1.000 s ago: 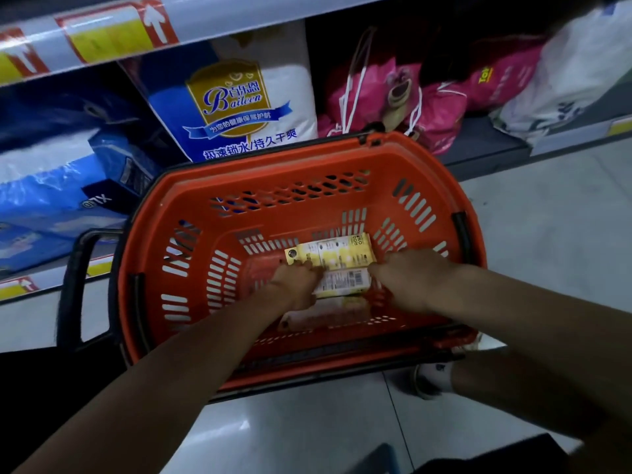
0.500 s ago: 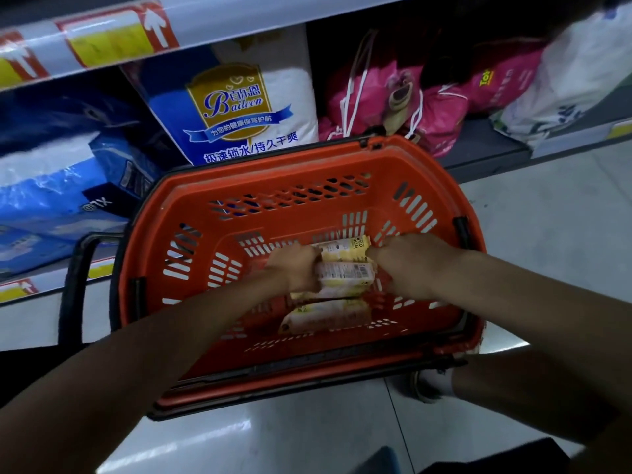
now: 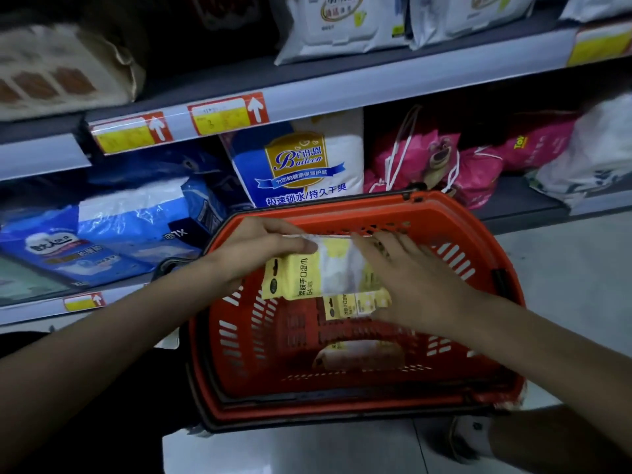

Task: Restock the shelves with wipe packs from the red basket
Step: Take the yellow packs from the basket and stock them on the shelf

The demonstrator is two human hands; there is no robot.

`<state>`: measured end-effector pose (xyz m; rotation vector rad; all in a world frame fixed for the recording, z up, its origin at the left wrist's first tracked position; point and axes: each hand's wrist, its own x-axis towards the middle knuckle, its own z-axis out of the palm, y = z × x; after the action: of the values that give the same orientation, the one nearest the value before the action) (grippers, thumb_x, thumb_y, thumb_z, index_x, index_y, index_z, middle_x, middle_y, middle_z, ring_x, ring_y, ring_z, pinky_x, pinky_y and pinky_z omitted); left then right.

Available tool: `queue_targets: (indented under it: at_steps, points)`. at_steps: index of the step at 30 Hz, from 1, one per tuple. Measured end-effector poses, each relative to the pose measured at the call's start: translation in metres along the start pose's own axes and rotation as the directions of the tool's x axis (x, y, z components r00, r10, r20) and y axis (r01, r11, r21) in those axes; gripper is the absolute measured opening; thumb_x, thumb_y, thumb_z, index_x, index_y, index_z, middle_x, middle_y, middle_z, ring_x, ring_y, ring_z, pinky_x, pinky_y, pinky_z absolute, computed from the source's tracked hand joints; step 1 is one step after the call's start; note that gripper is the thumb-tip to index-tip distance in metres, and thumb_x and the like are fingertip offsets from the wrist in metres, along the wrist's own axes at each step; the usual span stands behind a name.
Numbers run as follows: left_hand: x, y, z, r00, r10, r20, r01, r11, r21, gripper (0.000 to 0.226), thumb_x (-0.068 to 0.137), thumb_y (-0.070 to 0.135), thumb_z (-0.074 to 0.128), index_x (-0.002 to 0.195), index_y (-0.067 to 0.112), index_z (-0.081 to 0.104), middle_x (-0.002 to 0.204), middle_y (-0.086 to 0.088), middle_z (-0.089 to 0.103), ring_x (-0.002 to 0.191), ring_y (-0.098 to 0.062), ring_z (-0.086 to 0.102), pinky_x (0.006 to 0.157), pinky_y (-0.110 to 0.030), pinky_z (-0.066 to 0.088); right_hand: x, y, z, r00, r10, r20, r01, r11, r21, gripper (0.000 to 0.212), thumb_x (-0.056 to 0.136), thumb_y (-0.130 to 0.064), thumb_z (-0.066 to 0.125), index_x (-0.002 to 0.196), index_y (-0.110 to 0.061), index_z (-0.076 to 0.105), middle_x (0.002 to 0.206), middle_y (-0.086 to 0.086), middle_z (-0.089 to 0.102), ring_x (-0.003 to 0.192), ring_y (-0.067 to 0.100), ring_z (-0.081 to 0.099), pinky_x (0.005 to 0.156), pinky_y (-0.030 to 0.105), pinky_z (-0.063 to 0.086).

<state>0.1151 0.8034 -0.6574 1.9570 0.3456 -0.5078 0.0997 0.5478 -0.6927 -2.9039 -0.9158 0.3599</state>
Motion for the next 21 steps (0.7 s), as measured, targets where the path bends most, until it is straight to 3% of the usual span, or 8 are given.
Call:
queue_targets:
  at_steps: [2,5,7,9,13,16,18,21]
  points:
    - [-0.014,0.001,-0.005,0.999,-0.039,-0.012,0.036,0.987,-0.160,0.023,0.080,0.022,0.086,0.100,0.011,0.082,0.087,-0.009,0.080,0.073,-0.019,0.075,0.055,-0.025,0.054,0.003,-0.007,-0.002,0.993,-0.013,-0.116,0.011,1.000,-0.017,0.124,0.075,-0.059,0.078,0.163,-0.020,0.002,0.162,0.010,0.019,0.151,0.030,0.019,0.122,0.045,0.025]
    - [-0.023,0.005,-0.003,0.992,-0.120,0.028,0.123,0.936,-0.331,0.033,0.078,0.027,0.084,0.106,0.012,0.078,0.099,-0.010,0.081,0.089,-0.030,0.078,0.071,-0.036,0.061,0.010,-0.011,-0.001,0.974,-0.015,-0.224,0.008,0.999,-0.032,0.127,0.068,-0.064,0.081,0.163,-0.013,0.014,0.162,0.016,0.026,0.152,0.036,0.023,0.122,0.049,0.027]
    - [-0.025,0.010,0.000,0.984,-0.166,0.068,0.180,0.905,-0.385,0.033,0.076,0.031,0.084,0.104,0.016,0.076,0.106,-0.011,0.080,0.098,-0.033,0.077,0.085,-0.045,0.062,0.014,-0.012,0.000,0.963,0.008,-0.268,-0.008,1.000,0.002,0.121,0.071,-0.058,0.083,0.162,-0.012,0.018,0.162,0.015,0.030,0.152,0.035,0.025,0.120,0.049,0.030]
    - [-0.026,0.014,0.000,0.975,-0.196,0.101,0.221,0.879,-0.424,0.023,0.080,0.032,0.081,0.098,0.019,0.076,0.107,-0.011,0.080,0.093,-0.031,0.077,0.090,-0.047,0.059,0.018,-0.012,-0.003,0.941,0.004,-0.338,0.009,0.999,0.037,0.108,0.071,-0.044,0.087,0.158,-0.012,0.030,0.155,0.015,0.040,0.146,0.034,0.037,0.113,0.049,0.039]
    - [-0.029,0.014,-0.005,0.956,-0.266,0.121,0.289,0.802,-0.523,0.024,0.082,0.035,0.082,0.096,0.018,0.073,0.089,-0.007,0.079,0.067,-0.020,0.075,0.060,-0.032,0.063,0.023,-0.016,-0.009,0.889,-0.015,-0.458,0.095,0.984,0.153,0.090,0.062,-0.006,0.085,0.144,-0.016,0.048,0.134,0.007,0.054,0.123,0.028,0.053,0.100,0.042,0.047]
    - [-0.026,0.014,-0.009,0.946,-0.290,0.144,0.317,0.734,-0.600,0.033,0.087,0.040,0.078,0.106,0.014,0.068,0.087,-0.012,0.075,0.066,-0.024,0.075,0.058,-0.030,0.059,0.024,-0.024,-0.015,0.873,0.051,-0.485,0.101,0.954,0.284,0.072,0.073,-0.002,0.081,0.135,-0.022,0.051,0.121,-0.004,0.062,0.111,0.014,0.054,0.089,0.028,0.042]
    - [-0.026,0.015,-0.014,0.950,-0.260,0.171,0.310,0.737,-0.600,0.039,0.095,0.047,0.066,0.116,0.013,0.066,0.095,-0.017,0.077,0.071,-0.026,0.075,0.065,-0.031,0.058,0.025,-0.026,-0.020,0.880,0.160,-0.446,0.084,0.874,0.479,0.058,0.081,-0.010,0.082,0.129,-0.024,0.054,0.112,-0.014,0.064,0.103,0.005,0.057,0.079,0.015,0.039]
    - [-0.026,0.016,-0.021,0.955,-0.192,0.224,0.292,0.734,-0.613,0.061,0.100,0.061,0.045,0.124,0.010,0.067,0.111,-0.020,0.077,0.079,-0.023,0.076,0.072,-0.035,0.054,0.026,-0.027,-0.024,0.915,0.288,-0.282,0.077,0.564,0.822,0.054,0.082,-0.015,0.084,0.126,-0.034,0.057,0.108,-0.028,0.067,0.102,-0.007,0.064,0.078,0.008,0.050]
